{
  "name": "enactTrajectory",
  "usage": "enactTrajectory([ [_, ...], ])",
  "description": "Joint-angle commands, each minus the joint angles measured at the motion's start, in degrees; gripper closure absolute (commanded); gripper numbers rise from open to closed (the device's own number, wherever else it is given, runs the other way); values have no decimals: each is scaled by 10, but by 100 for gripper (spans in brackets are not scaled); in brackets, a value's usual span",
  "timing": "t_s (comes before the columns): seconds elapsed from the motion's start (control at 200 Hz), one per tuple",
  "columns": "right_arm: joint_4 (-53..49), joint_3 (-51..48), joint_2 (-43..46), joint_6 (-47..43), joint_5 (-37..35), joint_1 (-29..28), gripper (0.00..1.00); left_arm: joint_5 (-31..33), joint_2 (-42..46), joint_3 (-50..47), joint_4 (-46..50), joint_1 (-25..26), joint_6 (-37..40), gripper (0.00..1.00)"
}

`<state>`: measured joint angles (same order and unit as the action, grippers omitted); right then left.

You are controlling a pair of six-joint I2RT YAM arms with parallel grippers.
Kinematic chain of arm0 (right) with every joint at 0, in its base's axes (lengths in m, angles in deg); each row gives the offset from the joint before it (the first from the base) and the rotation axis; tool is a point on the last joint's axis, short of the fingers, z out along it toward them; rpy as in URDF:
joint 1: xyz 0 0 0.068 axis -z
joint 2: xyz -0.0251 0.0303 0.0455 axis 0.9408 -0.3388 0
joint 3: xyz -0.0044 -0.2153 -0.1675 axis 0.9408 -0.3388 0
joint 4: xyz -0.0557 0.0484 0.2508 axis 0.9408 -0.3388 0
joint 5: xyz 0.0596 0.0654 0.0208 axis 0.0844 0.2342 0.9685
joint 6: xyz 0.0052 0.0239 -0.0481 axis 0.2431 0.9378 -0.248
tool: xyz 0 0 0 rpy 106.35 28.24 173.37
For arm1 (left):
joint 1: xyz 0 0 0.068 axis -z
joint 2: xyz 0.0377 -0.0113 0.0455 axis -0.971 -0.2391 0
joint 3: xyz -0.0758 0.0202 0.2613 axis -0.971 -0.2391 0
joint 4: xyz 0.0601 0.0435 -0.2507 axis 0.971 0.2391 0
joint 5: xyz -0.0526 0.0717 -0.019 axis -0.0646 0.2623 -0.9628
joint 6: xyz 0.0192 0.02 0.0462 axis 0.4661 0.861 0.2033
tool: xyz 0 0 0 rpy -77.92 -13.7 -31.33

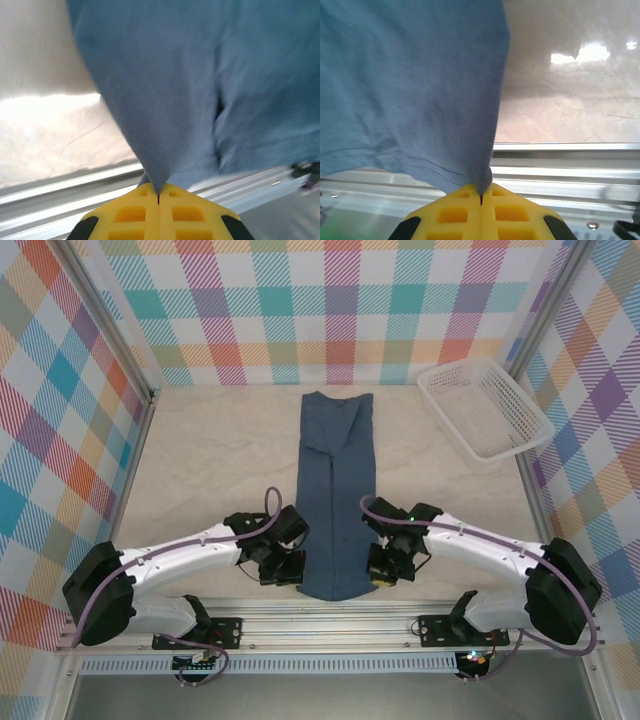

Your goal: Fold and stack the t-shirts

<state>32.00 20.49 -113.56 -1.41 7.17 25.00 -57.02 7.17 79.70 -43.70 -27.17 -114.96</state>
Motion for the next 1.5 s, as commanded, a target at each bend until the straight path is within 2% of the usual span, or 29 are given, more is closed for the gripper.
enactTrajectory([
  [0.0, -32, 66, -31, -35, -11, 46, 100, 4, -35, 49, -15, -61, -9, 100],
  [0.19, -39, 185, -122, -98, -9, 128, 100, 5, -121, 166, -6, -149, 39, 100],
  [0.43, -43, 341, -261, -141, -12, 197, 100, 7, -264, 334, 33, -223, 96, 100],
  [0.59, -48, 433, -347, -154, -11, 228, 100, -7, -355, 427, 30, -254, 111, 100],
  [0.98, -71, 619, -539, -165, 12, 275, 100, -29, -549, 658, 86, -283, 132, 100],
  [1.005, -75, 630, -550, -164, 14, 278, 94, -28, -556, 667, 89, -285, 133, 99],
  [1.08, -75, 652, -566, -171, 4, 286, 72, -22, -567, 679, 88, -292, 135, 77],
  [1.135, -65, 658, -559, -181, -9, 289, 58, -1, -559, 688, 98, -293, 145, 67],
  [1.225, -61, 652, -524, -197, -34, 289, 47, 32, -512, 658, 114, -292, 154, 55],
  [1.32, -50, 581, -458, -191, -43, 287, 45, 45, -425, 533, 96, -288, 141, 52],
  [1.41, -8, 455, -375, -174, -36, 276, 45, 16, -340, 384, 49, -283, 106, 51],
  [1.495, 44, 327, -300, -143, -5, 261, 48, -39, -277, 252, -28, -276, 41, 53],
])
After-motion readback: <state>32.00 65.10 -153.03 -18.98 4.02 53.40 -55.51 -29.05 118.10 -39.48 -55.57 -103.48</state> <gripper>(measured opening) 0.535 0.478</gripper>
